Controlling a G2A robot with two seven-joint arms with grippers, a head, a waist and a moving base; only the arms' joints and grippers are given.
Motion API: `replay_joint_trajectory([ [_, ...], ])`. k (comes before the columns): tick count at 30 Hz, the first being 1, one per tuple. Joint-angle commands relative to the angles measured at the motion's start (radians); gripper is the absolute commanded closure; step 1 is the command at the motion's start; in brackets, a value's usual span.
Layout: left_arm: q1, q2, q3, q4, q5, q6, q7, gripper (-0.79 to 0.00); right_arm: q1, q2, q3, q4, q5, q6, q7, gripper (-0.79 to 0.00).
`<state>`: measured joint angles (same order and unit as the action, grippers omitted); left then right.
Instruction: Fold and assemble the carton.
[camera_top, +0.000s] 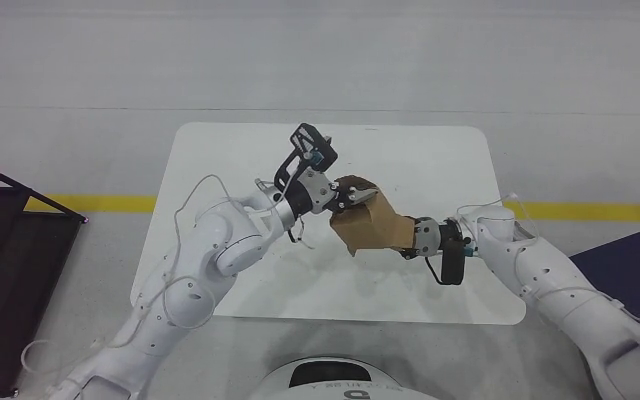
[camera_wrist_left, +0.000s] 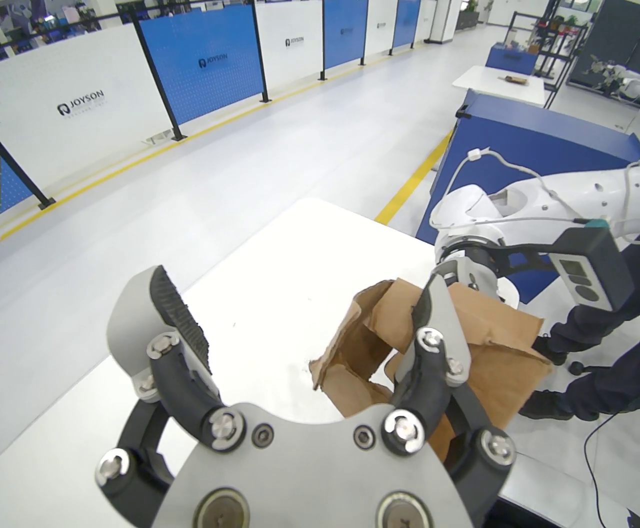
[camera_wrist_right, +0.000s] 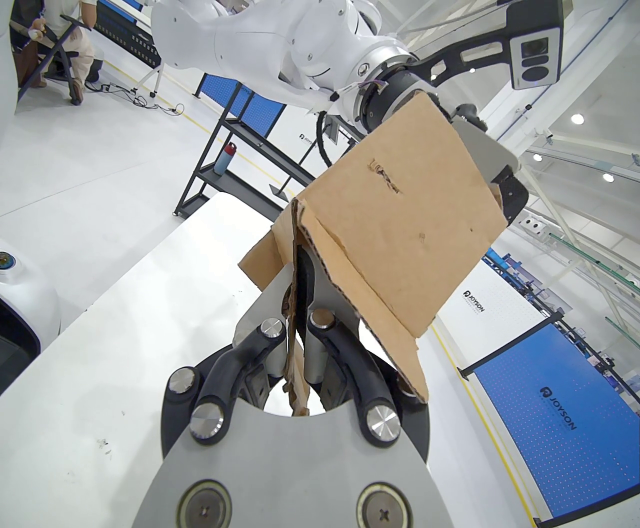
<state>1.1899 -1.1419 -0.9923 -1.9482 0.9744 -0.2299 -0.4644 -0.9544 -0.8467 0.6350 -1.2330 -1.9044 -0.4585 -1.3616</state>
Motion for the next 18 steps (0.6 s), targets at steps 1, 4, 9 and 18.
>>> replay_joint_trajectory([
  [1,-0.002,-0.003,0.004,0.010,-0.029,0.003,-0.009,-0.785,0.000,-0.001,0.001,0.000,0.000,0.000,0.001,0.000],
  [4,-0.006,-0.007,0.009,0.023,-0.070,0.001,-0.022,-0.785,0.001,-0.001,0.003,0.001,-0.001,0.000,0.000,0.000],
  [9,-0.014,-0.010,0.001,0.033,-0.106,-0.018,-0.016,-0.785,-0.001,0.000,0.007,0.003,0.001,0.001,-0.001,0.000],
  [18,0.027,0.005,-0.105,-0.006,-0.117,-0.161,0.106,-0.785,-0.004,0.001,0.007,0.000,0.004,0.000,0.000,0.000],
])
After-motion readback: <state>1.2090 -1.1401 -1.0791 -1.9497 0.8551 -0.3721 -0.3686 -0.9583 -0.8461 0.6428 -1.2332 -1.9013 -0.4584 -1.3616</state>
